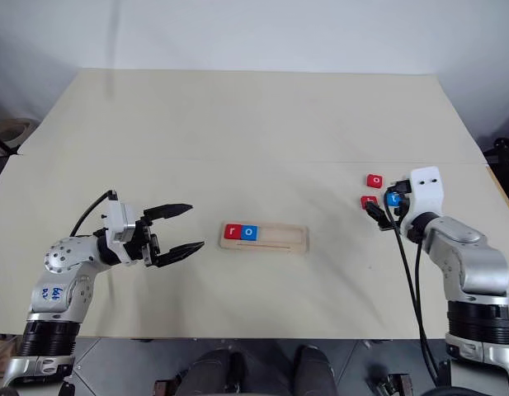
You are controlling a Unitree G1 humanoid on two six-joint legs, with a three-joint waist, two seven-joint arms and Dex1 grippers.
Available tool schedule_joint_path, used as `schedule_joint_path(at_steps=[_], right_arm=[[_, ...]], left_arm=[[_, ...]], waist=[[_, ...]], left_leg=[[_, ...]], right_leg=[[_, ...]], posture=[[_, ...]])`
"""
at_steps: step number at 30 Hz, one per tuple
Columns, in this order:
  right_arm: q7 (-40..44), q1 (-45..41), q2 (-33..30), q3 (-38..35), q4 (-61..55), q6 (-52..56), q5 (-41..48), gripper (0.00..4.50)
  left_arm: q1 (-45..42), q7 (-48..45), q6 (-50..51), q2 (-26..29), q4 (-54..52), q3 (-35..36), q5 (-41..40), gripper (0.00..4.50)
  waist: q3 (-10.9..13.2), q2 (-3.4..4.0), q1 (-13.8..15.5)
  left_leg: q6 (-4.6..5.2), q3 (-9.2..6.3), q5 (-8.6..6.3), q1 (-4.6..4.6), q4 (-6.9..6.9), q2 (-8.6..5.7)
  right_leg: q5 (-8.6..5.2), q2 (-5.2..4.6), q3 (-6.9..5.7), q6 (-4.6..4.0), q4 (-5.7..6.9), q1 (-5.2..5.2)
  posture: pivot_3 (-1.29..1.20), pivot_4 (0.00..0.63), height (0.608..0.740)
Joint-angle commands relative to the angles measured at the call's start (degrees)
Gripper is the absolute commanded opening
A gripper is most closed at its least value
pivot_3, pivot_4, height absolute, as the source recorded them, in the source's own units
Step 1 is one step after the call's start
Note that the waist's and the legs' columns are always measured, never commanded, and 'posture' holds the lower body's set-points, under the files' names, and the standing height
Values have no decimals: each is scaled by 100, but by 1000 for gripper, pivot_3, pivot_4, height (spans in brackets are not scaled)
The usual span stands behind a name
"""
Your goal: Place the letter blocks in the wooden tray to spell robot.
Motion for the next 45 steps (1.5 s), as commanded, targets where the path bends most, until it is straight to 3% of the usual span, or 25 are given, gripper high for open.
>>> schedule_joint_path(at_steps=[1,11,14,25,26,34,43,45], right_arm=[[-351,-287,267,106,-41,97,-148,4500],[-1128,-634,905,316,346,151,-634,4500],[-1224,-674,961,278,429,179,-679,3972],[-1266,-572,1121,156,200,355,-668,164],[-1239,-547,1100,180,160,358,-681,123],[-826,-258,939,313,-349,178,-679,123],[-25,48,880,532,-1199,401,-214,3131],[86,97,852,574,-1355,466,-139,3131]], left_arm=[[8,43,-68,-32,-223,-16,-73,4485],[122,145,-31,18,-411,51,-118,4485],[158,179,-18,38,-460,88,-127,4500],[180,201,-29,45,-483,88,-127,4500],[170,196,-33,42,-470,82,-124,4500],[132,184,-55,30,-394,66,-104,4500],[194,172,-53,76,-387,102,-96,4500],[210,170,-49,90,-394,109,-98,4500]], waist=[[0,0,-3],[0,0,-1],[0,0,-15],[0,0,0],[0,0,-1],[0,0,-8],[0,0,-9],[0,0,-8]], left_leg=[[0,0,0,0,0,1],[-1,-2,1,-4,0,-1],[-3,-1,1,-3,-1,1],[-3,-1,2,-3,-2,1],[-4,-1,2,-3,-3,2],[-3,0,2,-4,-6,2],[-4,2,2,-4,-7,3],[-4,1,2,-4,-8,4]], right_leg=[[0,0,0,0,0,0],[0,0,1,0,0,-3],[0,3,0,0,0,-3],[0,3,2,0,0,-4],[0,3,2,0,1,-4],[0,4,3,0,-1,-7],[0,4,4,0,-3,-9],[0,4,3,0,-2,-9]], posture=[[0,150,740],[0,150,740],[0,150,740],[0,150,740],[0,150,740],[0,150,740],[0,150,740],[0,150,740]])
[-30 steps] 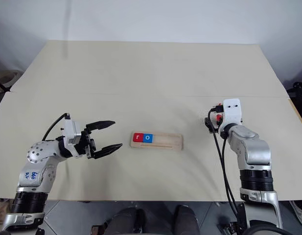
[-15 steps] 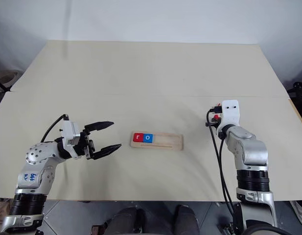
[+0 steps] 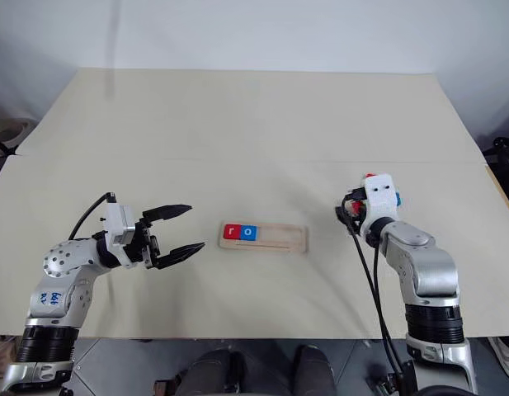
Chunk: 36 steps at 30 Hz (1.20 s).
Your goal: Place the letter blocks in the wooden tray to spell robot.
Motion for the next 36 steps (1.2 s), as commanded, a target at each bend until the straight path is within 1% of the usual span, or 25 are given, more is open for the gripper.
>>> schedule_joint_path(at_steps=[1,7,12,16,27,30,32,36], right_arm=[[198,65,-90,-6,-459,108,196,3131],[92,176,-138,-161,-509,232,172,3131],[-199,185,-111,-429,-510,345,120,3131],[-244,225,-103,-386,-431,292,67,3131],[-191,179,-57,-233,332,-6,-70,3131],[-182,156,-28,-255,337,-119,-45,2522],[-185,179,-35,-254,302,-128,-38,1868],[-238,346,-58,-318,-24,21,7,1868]], left_arm=[[36,-8,-57,86,-150,96,-89,4500],[54,-18,-38,133,-152,104,-108,4500],[33,-54,-33,150,-121,95,-115,4500],[-24,-79,-31,134,-78,60,-106,4500],[-149,-90,-55,114,6,53,-92,4500],[-151,-86,-55,125,7,67,-87,4500],[-150,-81,-53,122,4,67,-87,4500],[-173,-97,-48,100,23,38,-92,4500]], waist=[[0,0,0],[0,0,12],[0,0,7],[0,0,2],[0,0,0],[0,0,0],[0,0,0],[0,0,8]], left_leg=[[0,0,0,0,0,0],[1,-1,-1,-1,0,-1],[1,-1,-1,-1,0,-1],[1,0,-1,-1,-1,-1],[1,1,-1,-1,-1,-1],[1,1,-1,0,-1,-1],[1,1,-1,0,-1,-1],[1,1,-1,-1,-1,0]], right_leg=[[0,0,0,0,0,0],[0,-2,1,0,-1,0],[0,-2,0,0,0,0],[0,-2,0,0,-1,-1],[0,-1,0,0,-1,-1],[0,-1,1,0,-1,0],[0,-1,1,0,-1,-1],[0,-1,1,0,-1,0]], posture=[[0,150,740],[0,150,740],[0,150,740],[0,150,740],[0,150,740],[0,150,740],[0,150,740],[0,150,740]])
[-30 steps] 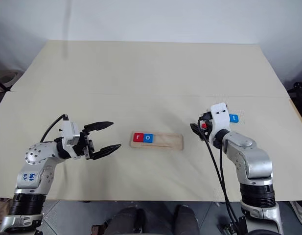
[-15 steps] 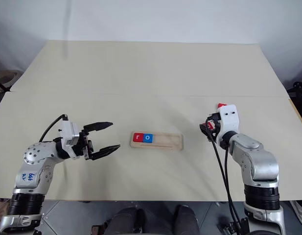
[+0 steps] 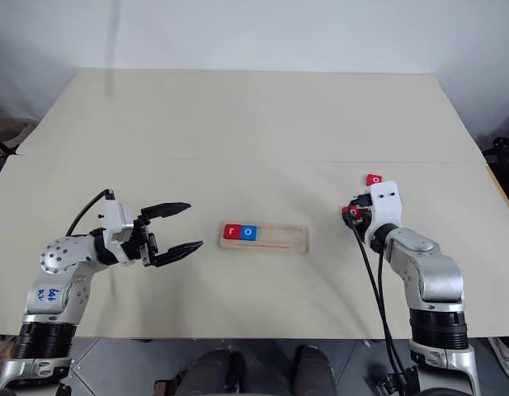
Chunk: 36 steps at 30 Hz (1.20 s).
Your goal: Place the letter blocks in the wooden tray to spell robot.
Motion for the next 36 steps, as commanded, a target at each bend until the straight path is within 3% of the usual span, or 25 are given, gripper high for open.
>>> schedule_joint_path(at_steps=[1,9,17,20,22,26,32,36], right_arm=[[-68,187,-15,-137,-463,144,61,1868],[-638,1182,384,-652,-2467,1273,381,1868],[-1101,1783,1130,-773,-3280,1690,423,1868],[-1021,1770,1163,-794,-3259,1717,505,2541],[-817,1661,893,-828,-3141,1662,549,3222],[471,1464,-469,-961,-2589,1184,807,4485],[3474,1567,-2360,-530,-1096,-1585,606,4485],[5047,1253,-2826,31,367,-3501,230,4485]], left_arm=[[-68,-35,-49,9,-33,22,-94,4500],[-324,-347,47,-78,120,-218,-164,4500],[-468,-807,126,-18,114,-346,-285,4500],[-497,-948,171,29,59,-368,-317,4500],[-502,-965,182,51,38,-360,-322,4500],[-433,-889,157,65,-33,-304,-303,4500],[-201,-846,118,46,-266,-279,-355,4500],[-140,-815,136,28,-408,-306,-364,4500]], waist=[[0,0,8],[0,0,20],[0,0,3],[0,1,1],[0,1,1],[2,2,19],[5,-2,10],[7,-6,8]], left_leg=[[0,-1,0,0,0,1],[0,-5,0,-5,-4,0],[-1,-4,0,-4,-7,0],[-1,-2,0,-4,-7,-1],[-1,-2,0,-4,-7,-1],[2,-1,-2,-6,-5,-4],[9,1,-6,-4,-12,-6],[9,2,-6,4,-10,-4]], right_leg=[[0,0,-1,0,0,0],[0,0,-4,0,-5,-1],[-1,4,-2,-2,-3,-5],[-1,4,1,-2,-2,-7],[-1,4,2,-2,-2,-7],[-1,1,5,-2,-6,-8],[0,2,1,0,-25,1],[1,4,-2,2,-28,13]], posture=[[0,150,740],[0,150,740],[0,150,740],[0,150,740],[0,150,740],[0,150,740],[0,150,740],[0,150,740]])
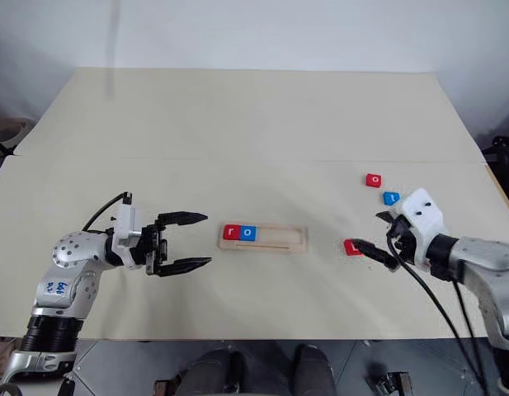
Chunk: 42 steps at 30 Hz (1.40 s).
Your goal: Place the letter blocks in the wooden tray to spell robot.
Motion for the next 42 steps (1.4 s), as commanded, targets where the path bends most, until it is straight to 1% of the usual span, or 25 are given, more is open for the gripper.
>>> schedule_joint_path(at_steps=[1,4,7,13,16,17,23,24,27,30,33,36,39,42], right_arm=[[1143,-453,-193,448,1248,-1521,-362,4485],[1710,-1090,-207,923,2336,-2260,-718,4485],[1987,-1689,-73,1309,3243,-2870,-1084,4485],[2343,-2411,230,1737,4228,-3324,-1360,4485],[2399,-2558,330,1808,4479,-3367,-1410,3923],[2428,-2585,347,1822,4524,-3336,-1407,3668],[2540,-2658,387,1851,4548,-3356,-1353,1545],[2522,-2680,411,1846,4477,-3350,-1335,1460],[2376,-2782,549,1869,3971,-2931,-1253,1462],[2218,-2913,775,1924,3078,-1970,-1053,1462],[1868,-3152,1185,2081,2156,-842,-873,1462],[1477,-3327,1478,2332,1830,-414,-1116,1462],[1230,-3404,1732,2614,1712,-302,-1288,1462],[1034,-3490,1943,2787,1750,-229,-1390,1462]], left_arm=[[84,50,-46,16,-342,56,-121,4500],[164,67,-57,24,-414,66,-120,4500],[224,126,-75,18,-468,75,-103,4500],[315,249,-79,17,-574,93,-94,4500],[323,292,-91,30,-570,115,-86,4500],[323,303,-96,36,-565,121,-85,4500],[297,350,-112,67,-516,164,-86,4500],[285,357,-115,67,-499,165,-82,4500],[259,374,-134,72,-442,181,-72,4500],[257,415,-166,84,-363,219,-53,4500],[316,447,-202,107,-307,280,-34,4500],[363,482,-218,100,-284,311,-9,4500],[413,544,-237,78,-303,331,10,4500],[469,623,-263,49,-356,334,40,4500]], waist=[[2,-3,0],[4,-2,-10],[4,-1,-9],[4,-1,8],[4,-1,3],[4,-1,4],[4,-1,4],[4,-1,3],[4,-1,-4],[7,6,-15],[9,9,-27],[9,9,4],[9,9,66],[10,9,59]], left_leg=[[0,1,0,2,4,0],[1,5,1,3,11,1],[-1,2,2,4,12,3],[-2,-2,2,1,15,4],[-2,-4,2,0,15,4],[-2,-3,2,1,15,4],[-4,-6,3,1,16,5],[-4,-6,3,1,16,5],[-5,-6,4,1,16,6],[-9,-6,6,1,16,10],[-9,-7,6,1,16,20],[-11,-9,6,1,16,26],[-9,-18,5,-6,18,15],[-7,-17,4,-10,18,2]], right_leg=[[1,0,1,1,2,1],[2,-2,5,3,3,3],[2,-2,1,3,6,3],[2,-3,-2,3,4,5],[2,-4,-4,3,4,6],[2,-5,-3,3,4,6],[2,-4,-6,3,5,7],[2,-4,-6,3,5,7],[2,-4,-6,3,6,7],[2,-3,-5,2,13,3],[2,-3,-4,2,15,1],[1,-2,-6,1,17,-1],[1,-11,-8,2,17,0],[2,-15,-8,2,15,-2]], posture=[[0,150,740],[0,150,740],[0,150,740],[0,150,740],[0,150,740],[0,150,740],[0,150,740],[0,150,740],[0,150,740],[0,150,740],[0,150,740],[0,150,740],[0,150,740],[0,150,740]])
